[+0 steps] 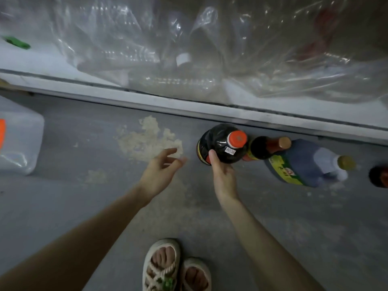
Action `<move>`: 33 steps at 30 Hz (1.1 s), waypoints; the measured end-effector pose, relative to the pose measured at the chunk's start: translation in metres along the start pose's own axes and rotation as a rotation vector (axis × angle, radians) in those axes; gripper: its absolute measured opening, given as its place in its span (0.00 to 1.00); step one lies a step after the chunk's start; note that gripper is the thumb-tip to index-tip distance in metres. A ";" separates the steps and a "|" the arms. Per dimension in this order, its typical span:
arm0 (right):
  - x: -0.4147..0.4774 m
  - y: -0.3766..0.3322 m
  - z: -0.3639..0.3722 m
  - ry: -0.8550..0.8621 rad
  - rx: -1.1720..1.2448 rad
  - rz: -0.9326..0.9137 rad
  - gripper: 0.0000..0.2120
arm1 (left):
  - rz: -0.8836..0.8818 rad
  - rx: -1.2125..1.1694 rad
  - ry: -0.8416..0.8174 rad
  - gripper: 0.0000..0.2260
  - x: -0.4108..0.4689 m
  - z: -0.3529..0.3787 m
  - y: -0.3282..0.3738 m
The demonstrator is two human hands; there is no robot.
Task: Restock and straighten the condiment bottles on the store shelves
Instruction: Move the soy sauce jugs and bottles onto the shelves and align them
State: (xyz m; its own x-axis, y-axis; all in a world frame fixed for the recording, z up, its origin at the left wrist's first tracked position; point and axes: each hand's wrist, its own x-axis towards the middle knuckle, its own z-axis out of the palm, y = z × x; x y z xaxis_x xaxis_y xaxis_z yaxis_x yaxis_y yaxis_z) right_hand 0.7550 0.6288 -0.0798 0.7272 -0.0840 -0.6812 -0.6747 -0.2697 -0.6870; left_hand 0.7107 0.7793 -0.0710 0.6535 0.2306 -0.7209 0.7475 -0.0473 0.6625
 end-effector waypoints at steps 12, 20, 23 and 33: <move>0.008 -0.002 0.004 0.078 0.157 -0.011 0.16 | 0.017 -0.033 -0.033 0.22 0.001 -0.002 -0.003; -0.054 -0.024 -0.016 -0.081 0.025 -0.035 0.17 | 0.033 -0.068 -0.055 0.21 -0.058 -0.011 0.025; -0.094 -0.048 -0.032 -0.118 0.015 -0.036 0.15 | 0.037 -0.070 -0.056 0.22 -0.098 -0.017 0.045; -0.257 -0.238 -0.122 -0.315 -0.041 -0.200 0.27 | 0.230 -0.193 -0.103 0.33 -0.271 -0.058 0.192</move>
State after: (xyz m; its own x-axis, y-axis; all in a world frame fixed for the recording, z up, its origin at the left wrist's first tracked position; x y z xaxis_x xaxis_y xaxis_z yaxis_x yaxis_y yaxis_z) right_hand 0.7437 0.5978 0.2894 0.7655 0.2716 -0.5833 -0.5130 -0.2897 -0.8080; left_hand 0.6702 0.7645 0.2638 0.8185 0.1353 -0.5583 0.5493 0.1006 0.8296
